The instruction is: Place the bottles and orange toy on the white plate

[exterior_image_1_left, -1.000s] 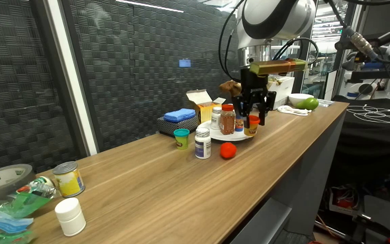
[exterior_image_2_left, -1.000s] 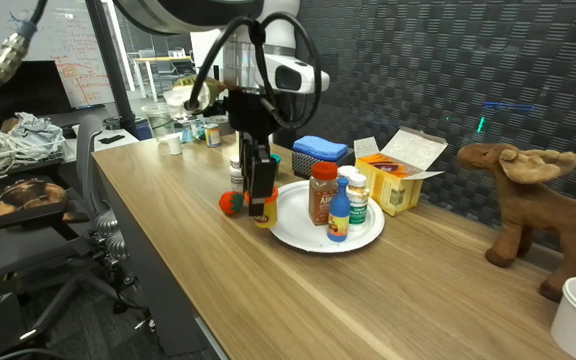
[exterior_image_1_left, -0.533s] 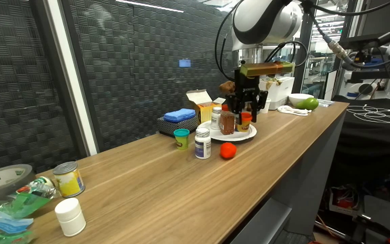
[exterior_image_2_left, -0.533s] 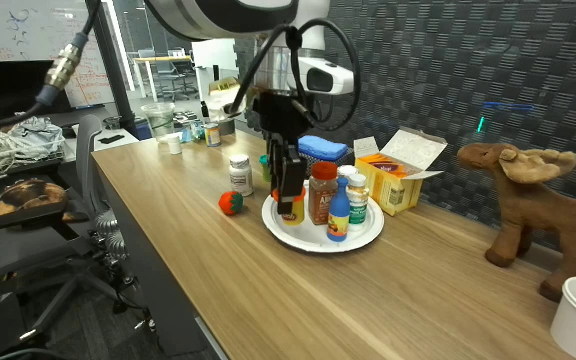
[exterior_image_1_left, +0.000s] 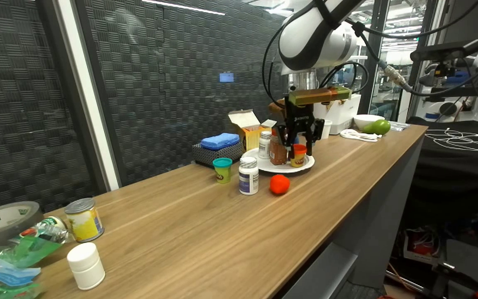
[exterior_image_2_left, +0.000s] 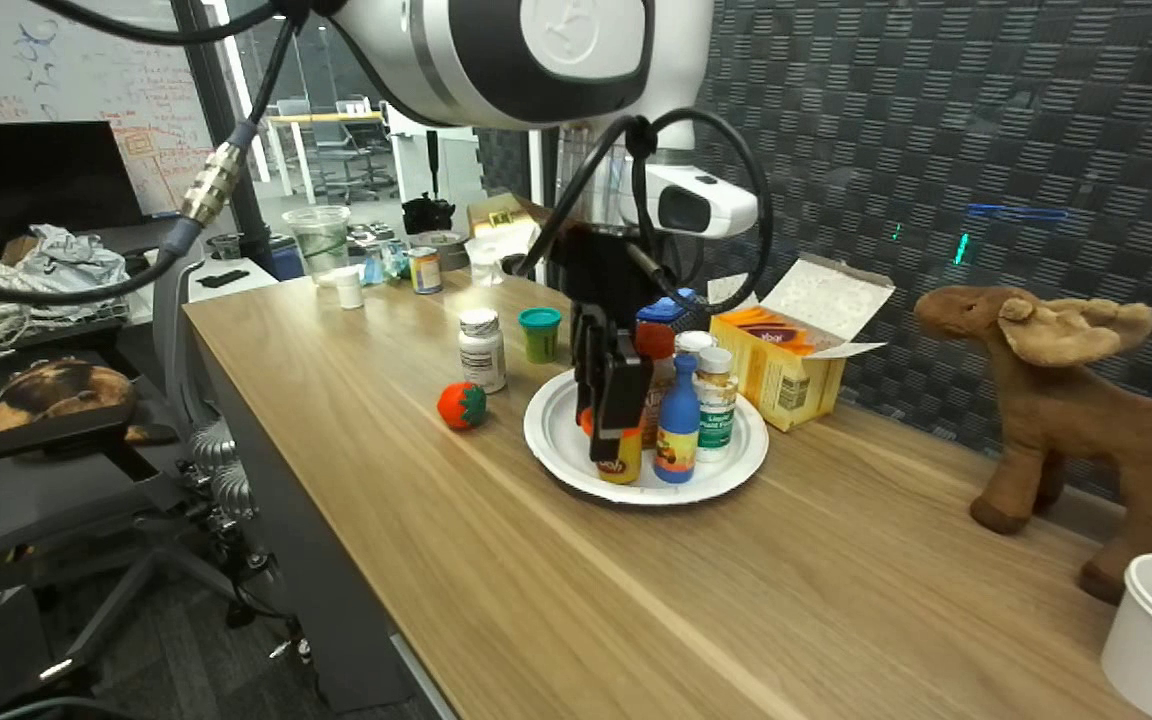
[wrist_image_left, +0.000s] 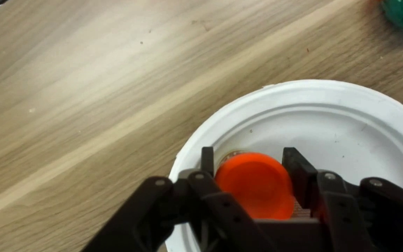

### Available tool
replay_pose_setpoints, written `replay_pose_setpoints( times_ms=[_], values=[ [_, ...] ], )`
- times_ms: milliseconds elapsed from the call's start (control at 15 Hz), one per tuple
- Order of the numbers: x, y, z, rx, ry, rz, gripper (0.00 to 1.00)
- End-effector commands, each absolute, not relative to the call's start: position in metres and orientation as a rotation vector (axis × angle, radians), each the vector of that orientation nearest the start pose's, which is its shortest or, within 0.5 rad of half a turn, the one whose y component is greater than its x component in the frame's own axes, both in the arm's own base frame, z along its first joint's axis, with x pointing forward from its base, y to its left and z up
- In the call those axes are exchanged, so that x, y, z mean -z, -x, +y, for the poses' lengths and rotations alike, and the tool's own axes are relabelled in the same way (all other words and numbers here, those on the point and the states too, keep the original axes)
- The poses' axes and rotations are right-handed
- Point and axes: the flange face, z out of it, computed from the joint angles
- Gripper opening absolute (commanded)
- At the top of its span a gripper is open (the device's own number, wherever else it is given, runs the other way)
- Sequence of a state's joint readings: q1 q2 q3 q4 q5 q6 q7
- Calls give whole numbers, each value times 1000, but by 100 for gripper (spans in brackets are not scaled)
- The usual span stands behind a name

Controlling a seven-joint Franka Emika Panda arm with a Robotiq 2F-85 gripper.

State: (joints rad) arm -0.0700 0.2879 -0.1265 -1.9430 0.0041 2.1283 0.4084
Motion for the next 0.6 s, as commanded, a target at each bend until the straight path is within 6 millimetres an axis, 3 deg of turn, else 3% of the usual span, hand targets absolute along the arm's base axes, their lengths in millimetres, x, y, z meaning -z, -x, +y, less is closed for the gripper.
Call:
replay_pose_setpoints(
  times_ms=[0, 67, 133, 200, 400, 533],
  values=[
    [-332, -599, -118, -143, 3020, 975, 27],
    [-333, -600, -118, -140, 3020, 969, 28],
    [-334, -600, -118, -140, 3016, 965, 77],
    [-334, -599, -118, -134, 3016, 966, 78],
    [-337, -595, -119, -123, 3014, 969, 98],
    [-340, -590, -119, -117, 3017, 971, 100]
  ],
)
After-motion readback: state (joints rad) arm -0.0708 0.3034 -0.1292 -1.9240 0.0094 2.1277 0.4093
